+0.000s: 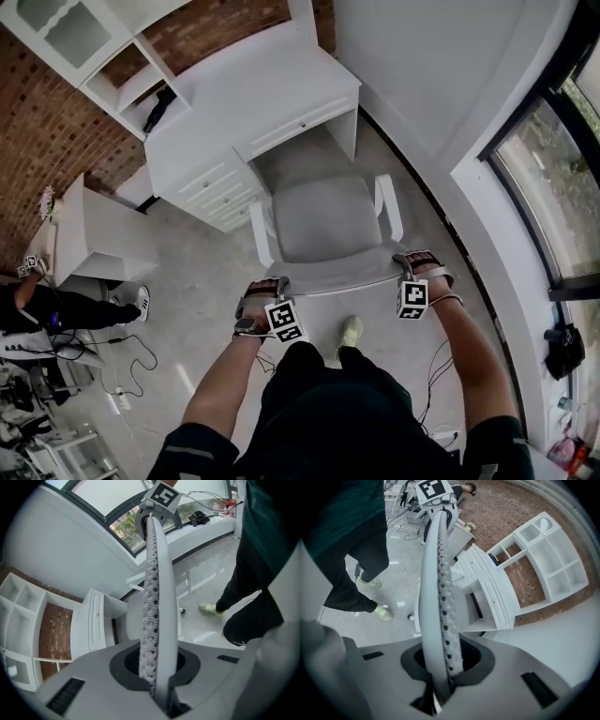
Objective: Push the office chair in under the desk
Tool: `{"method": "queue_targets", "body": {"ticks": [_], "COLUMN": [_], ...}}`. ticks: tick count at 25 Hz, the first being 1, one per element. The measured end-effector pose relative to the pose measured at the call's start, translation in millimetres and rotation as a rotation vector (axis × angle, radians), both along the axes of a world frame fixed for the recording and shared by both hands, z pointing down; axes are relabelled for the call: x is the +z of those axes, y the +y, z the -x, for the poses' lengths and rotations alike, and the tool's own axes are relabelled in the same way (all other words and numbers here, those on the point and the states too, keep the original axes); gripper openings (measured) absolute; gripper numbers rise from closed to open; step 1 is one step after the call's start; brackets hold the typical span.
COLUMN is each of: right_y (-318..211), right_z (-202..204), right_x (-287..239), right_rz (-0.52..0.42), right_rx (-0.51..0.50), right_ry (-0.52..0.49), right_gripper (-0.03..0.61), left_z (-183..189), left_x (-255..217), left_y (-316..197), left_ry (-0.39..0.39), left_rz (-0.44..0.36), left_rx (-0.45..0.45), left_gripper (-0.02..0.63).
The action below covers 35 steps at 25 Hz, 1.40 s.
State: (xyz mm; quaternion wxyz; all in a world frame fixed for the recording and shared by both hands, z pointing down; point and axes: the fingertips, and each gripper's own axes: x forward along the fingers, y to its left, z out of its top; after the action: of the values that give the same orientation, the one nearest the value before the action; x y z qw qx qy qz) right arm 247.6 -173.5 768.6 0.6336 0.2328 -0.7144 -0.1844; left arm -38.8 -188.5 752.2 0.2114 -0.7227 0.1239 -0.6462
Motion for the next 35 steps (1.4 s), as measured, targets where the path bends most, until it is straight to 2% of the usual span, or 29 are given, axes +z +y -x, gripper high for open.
{"method": "queue_targets", "body": {"ticks": [7,17,35], "right_y": [-58.0,-139.8,-262.5], "right_z": [-28.7,-66.5,-105.9], "right_x": [0.5,0.4,-0.1], "right_rz": [0.000,0.002,-0.008], "right_rx": [-0.061,-0.127,-0.210], "right_ry": [0.011,0.033,0.041], "right_gripper": [0.051,0.050,0.049], "left_z": [-28.5,-68.5,-109.3], "left_x": [-0.7,-0.6,1.8], "left_y": [-39.7,-100.3,-197.8], "left_ry": [0.007,0.053,0.037], "left_rz": [-0.003,-0.042,-0.046], "left_rx": [-0.061,-0.092,-0.153], "left_gripper": [0.032,0.031,0.026]}}
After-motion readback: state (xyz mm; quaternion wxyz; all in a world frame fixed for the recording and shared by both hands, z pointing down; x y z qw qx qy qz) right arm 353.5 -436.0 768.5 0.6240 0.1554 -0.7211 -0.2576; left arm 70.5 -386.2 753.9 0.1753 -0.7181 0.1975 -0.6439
